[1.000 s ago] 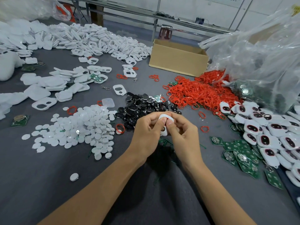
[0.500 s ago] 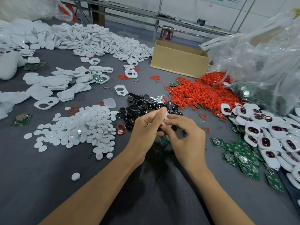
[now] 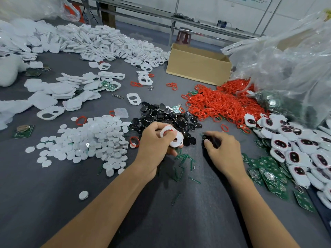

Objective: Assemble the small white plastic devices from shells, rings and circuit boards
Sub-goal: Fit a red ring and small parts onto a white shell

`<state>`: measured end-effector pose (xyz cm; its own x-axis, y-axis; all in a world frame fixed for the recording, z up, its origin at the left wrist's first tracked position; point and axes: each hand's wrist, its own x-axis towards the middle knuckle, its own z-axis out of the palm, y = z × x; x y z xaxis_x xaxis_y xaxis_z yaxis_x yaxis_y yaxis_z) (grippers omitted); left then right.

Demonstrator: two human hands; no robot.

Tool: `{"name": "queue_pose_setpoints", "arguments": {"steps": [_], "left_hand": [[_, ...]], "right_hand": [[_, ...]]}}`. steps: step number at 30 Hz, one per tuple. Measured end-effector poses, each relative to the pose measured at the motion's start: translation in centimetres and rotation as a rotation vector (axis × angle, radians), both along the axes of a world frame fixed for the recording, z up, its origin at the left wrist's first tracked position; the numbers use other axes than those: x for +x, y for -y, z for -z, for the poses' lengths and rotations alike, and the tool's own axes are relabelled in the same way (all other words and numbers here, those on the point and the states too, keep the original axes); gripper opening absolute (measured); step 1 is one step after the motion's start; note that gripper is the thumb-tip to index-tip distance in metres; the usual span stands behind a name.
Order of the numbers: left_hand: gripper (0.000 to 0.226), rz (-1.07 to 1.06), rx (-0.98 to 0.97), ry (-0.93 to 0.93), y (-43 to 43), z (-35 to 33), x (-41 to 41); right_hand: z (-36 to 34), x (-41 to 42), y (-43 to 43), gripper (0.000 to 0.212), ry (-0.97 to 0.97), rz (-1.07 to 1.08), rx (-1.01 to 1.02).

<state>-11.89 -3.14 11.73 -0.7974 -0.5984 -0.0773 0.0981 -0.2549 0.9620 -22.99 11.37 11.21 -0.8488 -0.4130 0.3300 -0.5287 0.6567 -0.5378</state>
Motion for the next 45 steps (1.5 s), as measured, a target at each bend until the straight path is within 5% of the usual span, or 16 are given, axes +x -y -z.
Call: {"name": "queue_pose_setpoints", "arguments": {"steps": [10, 18, 23, 45], "left_hand": [[0.032, 0.046, -0.037, 0.098, -0.5, 0.2, -0.1], [0.031, 0.123, -0.165, 0.079, -0.4, 0.1, 0.2], [0.028, 0.240, -0.168, 0.014, -0.4, 0.1, 0.2], [0.013, 0.323, 0.104, -0.032, 0.0, -0.2, 0.1]], "right_hand": [[0.7, -0.9, 0.0, 0.018, 0.125, 0.023, -0.164], [-0.5, 2.3, 1.6, 0.018, -0.249, -0.256, -0.446], [-0.3, 3.5, 2.1, 0.016, -0.449, -0.397, -0.315], [-0.1, 3.7, 2.0, 0.008, -0.486, -0.342, -0.251]]}}
